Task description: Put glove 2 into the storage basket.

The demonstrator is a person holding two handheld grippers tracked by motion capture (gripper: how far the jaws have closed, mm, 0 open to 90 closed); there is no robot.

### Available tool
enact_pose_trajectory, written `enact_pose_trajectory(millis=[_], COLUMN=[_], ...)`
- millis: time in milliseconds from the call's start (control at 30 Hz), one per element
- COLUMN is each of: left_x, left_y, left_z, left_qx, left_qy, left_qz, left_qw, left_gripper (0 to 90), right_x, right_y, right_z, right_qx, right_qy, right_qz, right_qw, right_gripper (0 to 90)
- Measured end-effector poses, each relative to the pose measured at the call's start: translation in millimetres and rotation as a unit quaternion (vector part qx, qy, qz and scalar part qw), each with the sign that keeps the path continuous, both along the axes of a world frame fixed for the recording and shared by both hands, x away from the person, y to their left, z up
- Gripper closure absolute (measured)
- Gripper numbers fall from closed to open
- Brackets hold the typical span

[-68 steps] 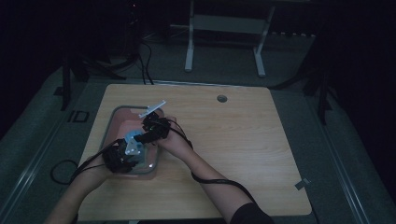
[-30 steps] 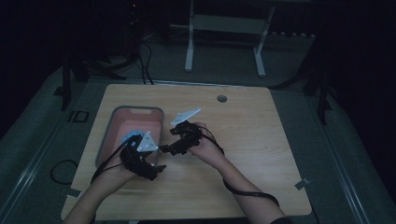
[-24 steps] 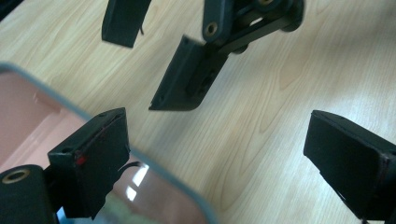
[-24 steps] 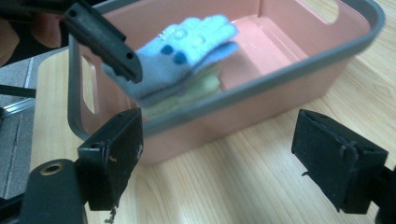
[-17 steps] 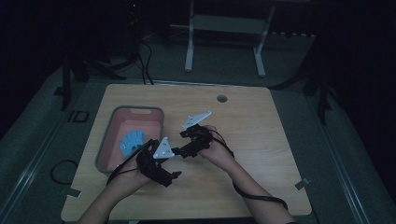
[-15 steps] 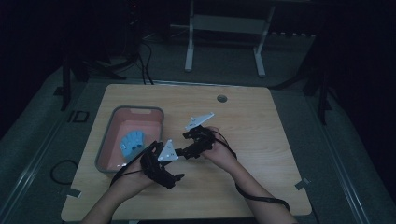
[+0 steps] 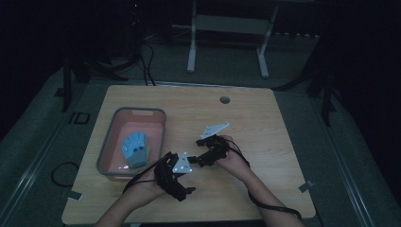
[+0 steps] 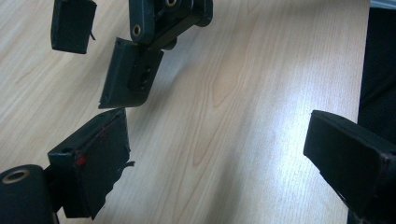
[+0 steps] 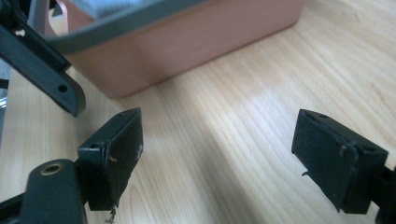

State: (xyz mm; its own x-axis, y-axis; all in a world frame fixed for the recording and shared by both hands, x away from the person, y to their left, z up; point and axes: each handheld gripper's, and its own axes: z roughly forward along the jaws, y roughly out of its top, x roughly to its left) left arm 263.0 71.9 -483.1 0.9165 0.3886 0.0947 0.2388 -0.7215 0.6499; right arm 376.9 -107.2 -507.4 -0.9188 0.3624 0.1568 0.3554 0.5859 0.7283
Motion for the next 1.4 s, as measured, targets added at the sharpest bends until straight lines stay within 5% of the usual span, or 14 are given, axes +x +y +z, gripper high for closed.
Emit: enact_pose_trajectory(millis=[800, 1400], left_x=[-6.7, -11.1], left_y=[-28.5, -33.9], left_z=[-40.2, -59.0], left_qx=[0.01, 0.006], left_qy=[0.019, 0.034], left_qz=[-0.04, -0.058], left_qw=[0.9989, 0.9977], left_gripper=[7.5, 7.8], right_x=[-21.9, -34.9], right_y=[-61.6, -79.9], right_z=[-32.3, -45.4], right_qx=[-0.008, -0.006], right_qy=[-0.001, 0.008], right_qz=[-0.021, -0.022], right_qw=[0.9998, 0.9997], right_gripper=[14.8, 15.0])
